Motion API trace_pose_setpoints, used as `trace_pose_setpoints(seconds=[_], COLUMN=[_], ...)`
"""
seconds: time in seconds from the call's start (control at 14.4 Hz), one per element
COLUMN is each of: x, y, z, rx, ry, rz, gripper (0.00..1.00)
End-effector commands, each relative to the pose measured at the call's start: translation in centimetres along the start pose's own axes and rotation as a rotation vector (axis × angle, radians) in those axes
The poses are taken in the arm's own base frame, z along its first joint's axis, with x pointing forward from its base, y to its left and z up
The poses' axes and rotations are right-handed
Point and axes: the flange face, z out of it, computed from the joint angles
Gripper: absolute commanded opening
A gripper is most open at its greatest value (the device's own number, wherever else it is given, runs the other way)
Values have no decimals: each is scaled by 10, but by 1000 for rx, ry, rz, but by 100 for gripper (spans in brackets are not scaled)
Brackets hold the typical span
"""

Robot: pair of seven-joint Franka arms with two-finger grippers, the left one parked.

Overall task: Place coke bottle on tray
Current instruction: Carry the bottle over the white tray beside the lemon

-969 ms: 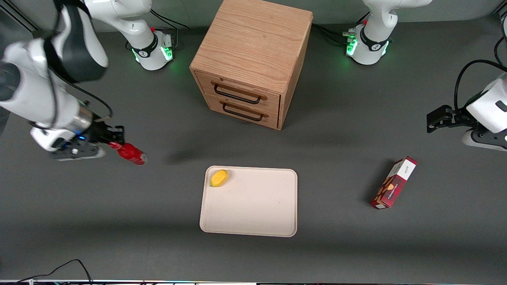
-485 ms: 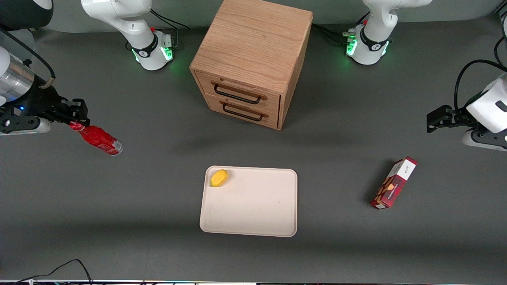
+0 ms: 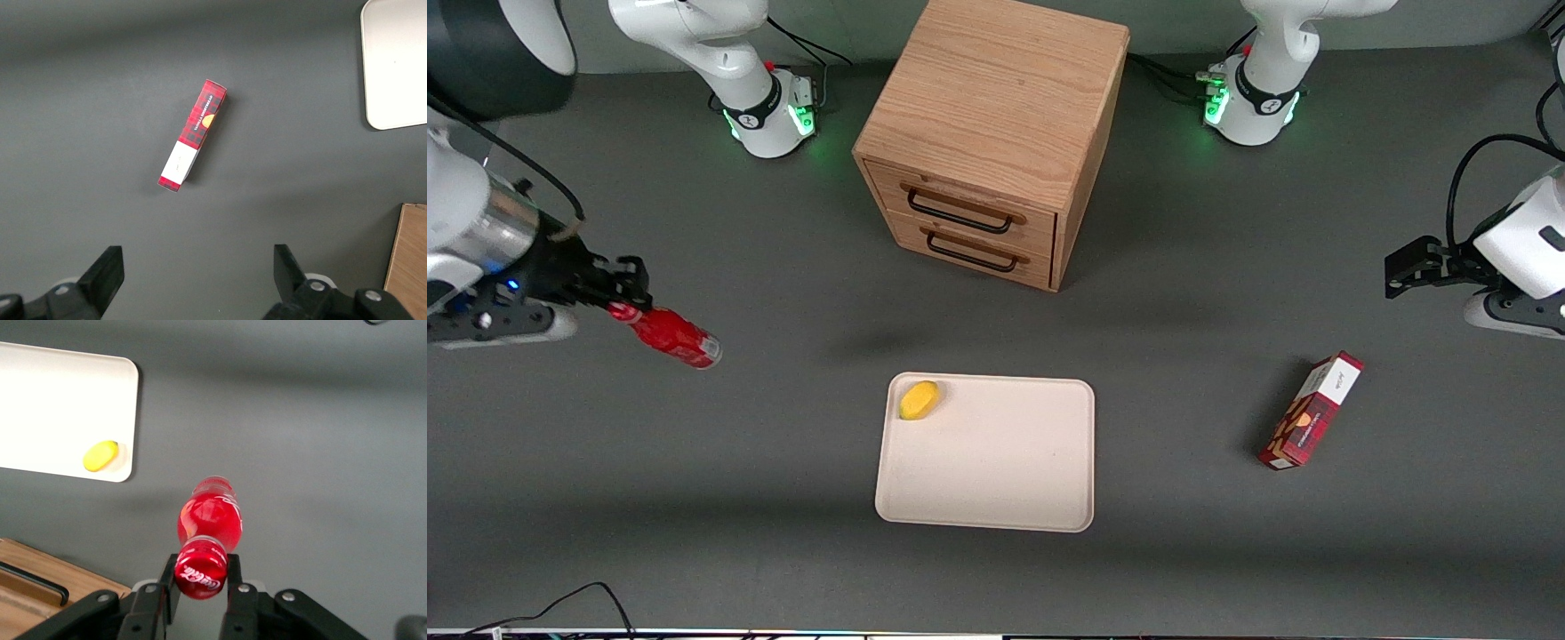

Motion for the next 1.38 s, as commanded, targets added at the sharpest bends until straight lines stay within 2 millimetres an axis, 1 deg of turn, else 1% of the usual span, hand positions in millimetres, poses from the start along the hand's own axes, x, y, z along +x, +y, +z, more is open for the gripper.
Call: trace_pose_setpoints(seconds=[0.0, 0.21, 0.28, 0.42, 0.48, 0.55, 0.62, 0.69, 0.76, 0.83, 0.97, 1.32], x=[37, 70, 77, 88, 92, 95, 98, 103, 110, 111, 114, 119], y=[-49, -100, -122, -153, -171, -186, -199, -207, -204, -212, -212, -213], z=[22, 71, 83, 109, 123, 133, 148, 160, 170, 179, 199, 228], rx=[45, 92, 99, 102, 73, 33, 14, 12, 5, 0, -4, 3], ry=[31, 61, 90, 145, 178, 222, 242, 245, 243, 238, 222, 215], rz=[-66, -187, -244, -304, -338, -371, -388, -394, -378, -381, -379, -380], gripper=[0, 0, 0, 0, 0, 0, 0, 0, 0, 0, 0, 0])
